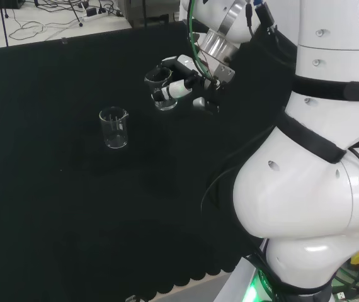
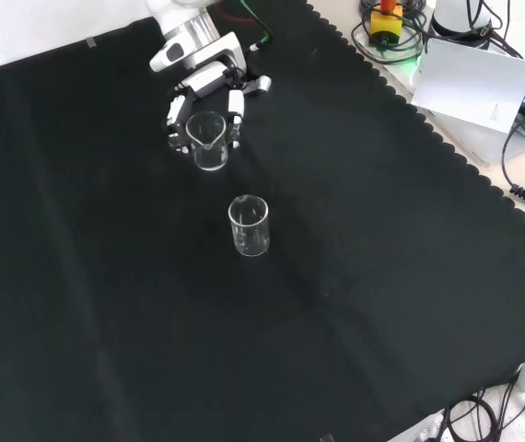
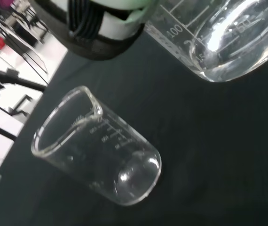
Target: Pour the water from the handheld beaker into the one on the table.
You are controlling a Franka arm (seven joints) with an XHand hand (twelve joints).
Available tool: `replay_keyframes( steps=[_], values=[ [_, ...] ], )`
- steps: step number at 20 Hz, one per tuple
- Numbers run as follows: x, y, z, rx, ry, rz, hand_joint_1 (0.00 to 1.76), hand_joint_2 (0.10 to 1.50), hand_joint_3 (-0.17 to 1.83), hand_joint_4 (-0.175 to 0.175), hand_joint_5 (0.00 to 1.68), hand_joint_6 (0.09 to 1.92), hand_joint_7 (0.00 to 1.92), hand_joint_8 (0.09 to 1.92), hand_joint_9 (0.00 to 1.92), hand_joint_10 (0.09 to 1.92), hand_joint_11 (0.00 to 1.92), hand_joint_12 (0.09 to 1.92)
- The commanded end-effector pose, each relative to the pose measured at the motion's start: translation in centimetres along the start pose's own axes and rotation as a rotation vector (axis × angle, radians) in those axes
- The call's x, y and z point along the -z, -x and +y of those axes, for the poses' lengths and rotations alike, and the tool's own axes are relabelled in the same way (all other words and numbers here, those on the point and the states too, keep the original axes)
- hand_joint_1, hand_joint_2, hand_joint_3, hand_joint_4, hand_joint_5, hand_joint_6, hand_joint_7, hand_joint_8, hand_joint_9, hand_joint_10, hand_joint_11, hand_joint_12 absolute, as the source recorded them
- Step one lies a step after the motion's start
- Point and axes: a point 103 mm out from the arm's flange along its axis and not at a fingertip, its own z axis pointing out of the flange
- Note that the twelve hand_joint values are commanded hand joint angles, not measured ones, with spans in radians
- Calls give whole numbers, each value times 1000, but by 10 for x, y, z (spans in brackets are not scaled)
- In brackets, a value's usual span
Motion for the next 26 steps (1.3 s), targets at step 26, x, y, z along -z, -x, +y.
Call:
replay_keyframes(
  steps=[26],
  values=[
    [-18, -88, -4, -91, -258, -507, 1409, 1085, -175, -145, 1051, 896, 1176, 844, 1304, 549, 936, 924]
  ],
)
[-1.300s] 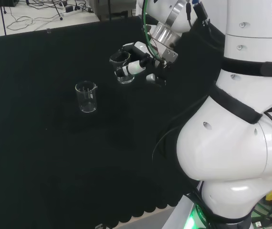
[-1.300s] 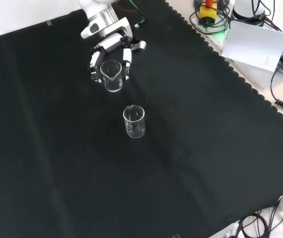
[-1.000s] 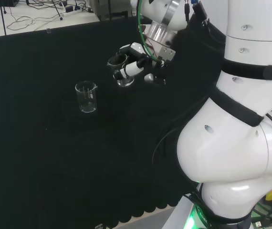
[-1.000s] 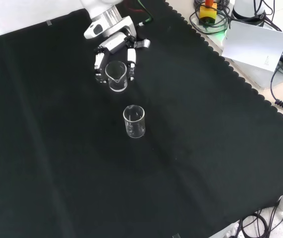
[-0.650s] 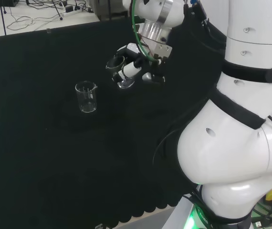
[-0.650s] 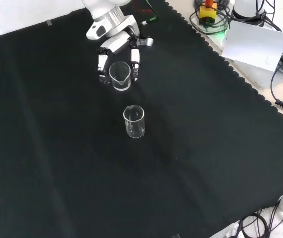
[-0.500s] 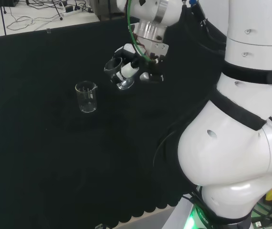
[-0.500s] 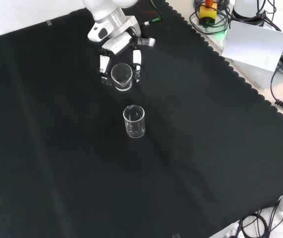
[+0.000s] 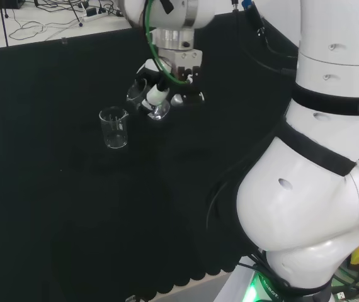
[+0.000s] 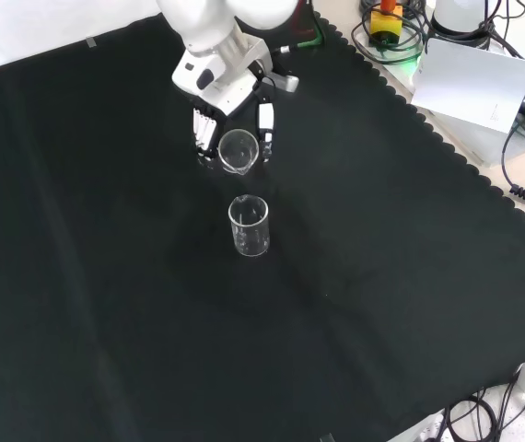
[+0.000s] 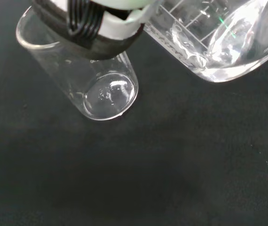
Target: Pour the water from the handheld beaker into the one on the table.
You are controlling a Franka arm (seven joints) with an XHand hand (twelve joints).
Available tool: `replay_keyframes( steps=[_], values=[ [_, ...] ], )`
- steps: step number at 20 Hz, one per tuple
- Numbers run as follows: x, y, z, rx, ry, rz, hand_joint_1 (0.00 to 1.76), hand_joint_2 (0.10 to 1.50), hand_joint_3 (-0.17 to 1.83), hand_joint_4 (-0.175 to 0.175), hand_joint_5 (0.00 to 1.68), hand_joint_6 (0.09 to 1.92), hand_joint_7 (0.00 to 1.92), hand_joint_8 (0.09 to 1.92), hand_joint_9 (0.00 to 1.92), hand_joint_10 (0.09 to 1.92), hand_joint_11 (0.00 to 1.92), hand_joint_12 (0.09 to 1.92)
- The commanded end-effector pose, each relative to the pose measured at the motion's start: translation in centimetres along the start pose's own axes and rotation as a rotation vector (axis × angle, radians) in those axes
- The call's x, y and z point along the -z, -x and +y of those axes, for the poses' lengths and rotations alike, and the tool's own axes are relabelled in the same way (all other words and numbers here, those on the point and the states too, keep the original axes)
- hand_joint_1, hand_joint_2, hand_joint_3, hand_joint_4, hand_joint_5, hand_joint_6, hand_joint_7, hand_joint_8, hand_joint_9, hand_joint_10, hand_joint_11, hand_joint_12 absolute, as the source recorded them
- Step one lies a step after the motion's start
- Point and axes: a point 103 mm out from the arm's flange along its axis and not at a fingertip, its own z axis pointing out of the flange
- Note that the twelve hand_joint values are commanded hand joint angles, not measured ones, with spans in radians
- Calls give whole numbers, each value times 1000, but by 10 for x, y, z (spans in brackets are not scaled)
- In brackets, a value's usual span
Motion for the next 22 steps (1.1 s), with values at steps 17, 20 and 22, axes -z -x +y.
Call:
replay_keyframes(
  steps=[17, 20, 22],
  values=[
    [18, -35, 14, -111, -141, -274, 1410, 1083, -175, -149, 1056, 885, 1182, 839, 1307, 545, 944, 929],
    [18, -38, 15, -119, -159, -308, 1410, 1082, -175, -150, 1057, 883, 1183, 838, 1308, 544, 944, 930],
    [18, -39, 16, -124, -167, -328, 1411, 1082, -175, -150, 1057, 882, 1184, 837, 1308, 543, 944, 931]
  ],
)
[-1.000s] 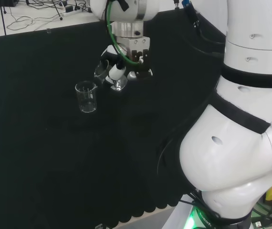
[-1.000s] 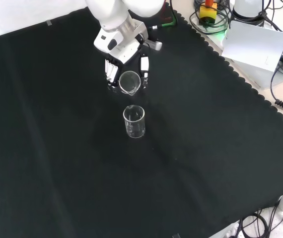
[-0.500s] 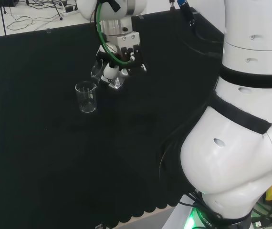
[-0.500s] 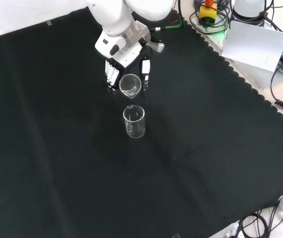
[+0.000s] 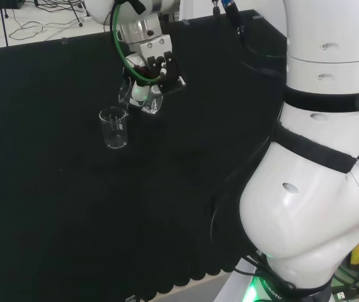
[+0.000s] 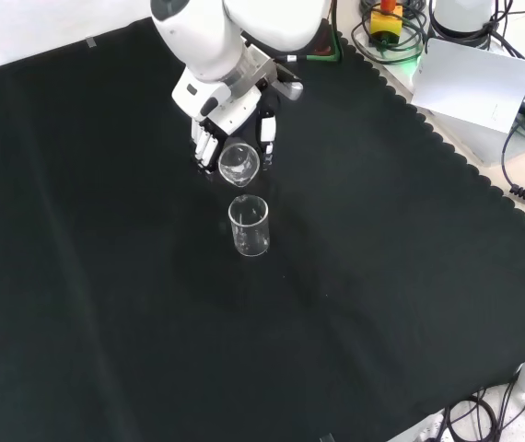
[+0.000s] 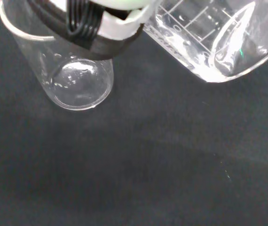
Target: Pour the water from the handheld beaker into the one on the table.
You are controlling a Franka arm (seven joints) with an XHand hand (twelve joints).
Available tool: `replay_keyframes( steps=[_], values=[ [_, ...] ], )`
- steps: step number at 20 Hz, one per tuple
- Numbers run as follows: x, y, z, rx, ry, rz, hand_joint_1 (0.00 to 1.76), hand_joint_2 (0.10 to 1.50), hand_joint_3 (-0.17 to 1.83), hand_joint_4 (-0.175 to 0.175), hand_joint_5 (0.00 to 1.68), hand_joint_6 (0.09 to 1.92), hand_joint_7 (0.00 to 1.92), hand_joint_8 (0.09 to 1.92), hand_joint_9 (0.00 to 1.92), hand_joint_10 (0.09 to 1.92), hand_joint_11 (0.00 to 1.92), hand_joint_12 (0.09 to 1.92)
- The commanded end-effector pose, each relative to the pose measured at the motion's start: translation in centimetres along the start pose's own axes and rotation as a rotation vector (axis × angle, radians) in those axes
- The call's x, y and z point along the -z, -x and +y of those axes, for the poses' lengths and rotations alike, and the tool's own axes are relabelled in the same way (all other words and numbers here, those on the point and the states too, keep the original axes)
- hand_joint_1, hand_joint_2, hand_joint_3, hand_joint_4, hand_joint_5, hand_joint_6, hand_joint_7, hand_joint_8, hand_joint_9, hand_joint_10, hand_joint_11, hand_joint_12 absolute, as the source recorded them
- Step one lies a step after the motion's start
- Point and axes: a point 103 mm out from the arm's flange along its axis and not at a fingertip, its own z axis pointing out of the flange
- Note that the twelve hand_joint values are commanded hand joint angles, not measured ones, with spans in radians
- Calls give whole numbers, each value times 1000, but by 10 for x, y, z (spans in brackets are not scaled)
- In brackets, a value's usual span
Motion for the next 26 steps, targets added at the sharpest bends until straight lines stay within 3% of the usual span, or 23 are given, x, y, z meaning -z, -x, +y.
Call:
replay_keyframes(
  steps=[1, 26],
  values=[
    [0, -6, 0, -16, -43, -73, 1411, 1082, -175, -150, 1057, 881, 1184, 836, 1309, 543, 944, 931],
    [14, -33, -4, -30, -83, -265, 1412, 1078, -175, -151, 1063, 869, 1193, 818, 1322, 525, 947, 931]
  ],
)
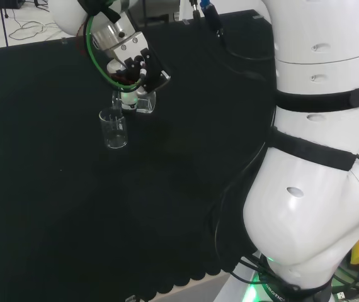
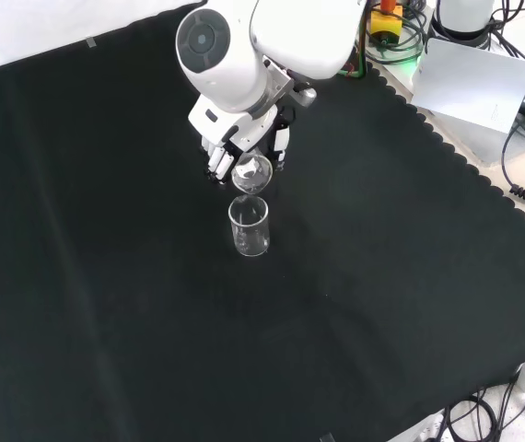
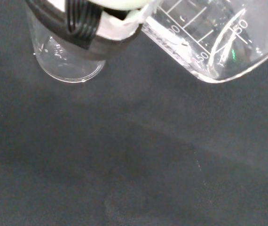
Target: Pour the water from the handheld beaker into the one on the table.
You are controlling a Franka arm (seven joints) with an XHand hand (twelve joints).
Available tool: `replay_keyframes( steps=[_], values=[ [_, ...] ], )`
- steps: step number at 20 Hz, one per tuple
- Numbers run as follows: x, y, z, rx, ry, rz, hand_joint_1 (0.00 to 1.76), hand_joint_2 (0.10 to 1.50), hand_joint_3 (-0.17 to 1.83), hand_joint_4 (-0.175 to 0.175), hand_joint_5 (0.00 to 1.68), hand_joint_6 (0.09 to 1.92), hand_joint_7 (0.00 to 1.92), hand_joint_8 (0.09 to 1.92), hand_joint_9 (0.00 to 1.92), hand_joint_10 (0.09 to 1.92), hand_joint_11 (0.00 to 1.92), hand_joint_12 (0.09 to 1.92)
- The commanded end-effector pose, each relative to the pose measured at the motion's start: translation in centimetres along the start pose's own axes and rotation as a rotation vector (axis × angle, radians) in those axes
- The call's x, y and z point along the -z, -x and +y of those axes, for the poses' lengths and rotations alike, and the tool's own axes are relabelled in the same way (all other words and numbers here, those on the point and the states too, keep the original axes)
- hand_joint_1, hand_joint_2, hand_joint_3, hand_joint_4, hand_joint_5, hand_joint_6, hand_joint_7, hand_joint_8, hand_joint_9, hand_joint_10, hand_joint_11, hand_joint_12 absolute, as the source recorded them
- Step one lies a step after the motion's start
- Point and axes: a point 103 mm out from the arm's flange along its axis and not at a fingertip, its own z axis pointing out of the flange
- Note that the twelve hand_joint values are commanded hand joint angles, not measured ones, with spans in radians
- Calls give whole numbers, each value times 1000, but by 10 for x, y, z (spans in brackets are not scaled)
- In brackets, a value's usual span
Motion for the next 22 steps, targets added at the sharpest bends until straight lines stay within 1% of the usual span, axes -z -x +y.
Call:
replay_keyframes(
  steps=[1, 13, 22],
  values=[
    [2, -2, 0, -12, -14, -40, 1412, 1078, -175, -151, 1064, 869, 1193, 818, 1322, 525, 947, 931],
    [11, -10, 0, -23, -44, -109, 1412, 1077, -175, -152, 1066, 865, 1195, 814, 1326, 519, 952, 932],
    [15, -14, 0, -26, -69, -139, 1412, 1077, -175, -153, 1067, 862, 1197, 812, 1328, 515, 955, 931]
  ],
)
